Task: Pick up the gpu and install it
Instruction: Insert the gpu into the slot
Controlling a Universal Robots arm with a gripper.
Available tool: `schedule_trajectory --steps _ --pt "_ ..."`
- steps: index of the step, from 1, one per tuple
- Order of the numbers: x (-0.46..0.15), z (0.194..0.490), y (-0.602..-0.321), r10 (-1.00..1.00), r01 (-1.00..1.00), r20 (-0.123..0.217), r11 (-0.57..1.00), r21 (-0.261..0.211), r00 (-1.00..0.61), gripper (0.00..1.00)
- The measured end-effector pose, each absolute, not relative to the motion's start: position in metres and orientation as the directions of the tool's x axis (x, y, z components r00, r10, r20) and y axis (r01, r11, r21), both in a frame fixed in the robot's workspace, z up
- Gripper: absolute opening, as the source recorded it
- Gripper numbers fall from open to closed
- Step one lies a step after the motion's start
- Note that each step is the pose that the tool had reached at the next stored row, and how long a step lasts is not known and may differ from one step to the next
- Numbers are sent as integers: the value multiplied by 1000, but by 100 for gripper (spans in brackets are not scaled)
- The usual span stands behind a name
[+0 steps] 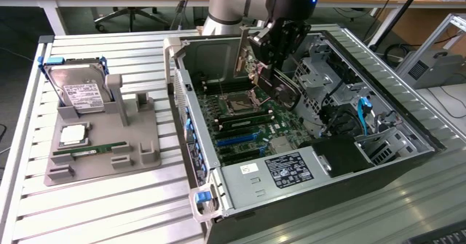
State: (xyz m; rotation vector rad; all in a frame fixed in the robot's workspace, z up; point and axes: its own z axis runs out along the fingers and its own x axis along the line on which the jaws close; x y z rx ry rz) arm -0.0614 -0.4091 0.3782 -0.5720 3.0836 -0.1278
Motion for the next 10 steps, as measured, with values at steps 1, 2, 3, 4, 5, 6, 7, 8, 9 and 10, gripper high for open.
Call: schedule_trajectory --steps 1,2,3,4,5,6,7,8,9,10 --pt "-61 378 -409 -360 -360 12 930 -81 -933 27" --pt "-61 378 -409 -362 -361 12 929 -81 -932 27" --pt "-61 378 -409 -364 -364 12 928 -81 -931 27" --pt "-61 378 -409 -367 -367 12 927 -81 -930 27" --pt "-61 378 -409 -369 -368 12 926 -81 -929 27" --pt "-61 378 -409 -371 -371 12 925 -81 -928 27" --pt "-61 378 -409 -373 -372 12 925 -81 -928 27" --pt "-61 378 -409 -376 -375 12 923 -81 -927 27" --pt "-61 378 -409 -378 -378 12 922 -81 -926 27" --pt "-61 378 -409 -380 -379 12 922 -81 -925 27"
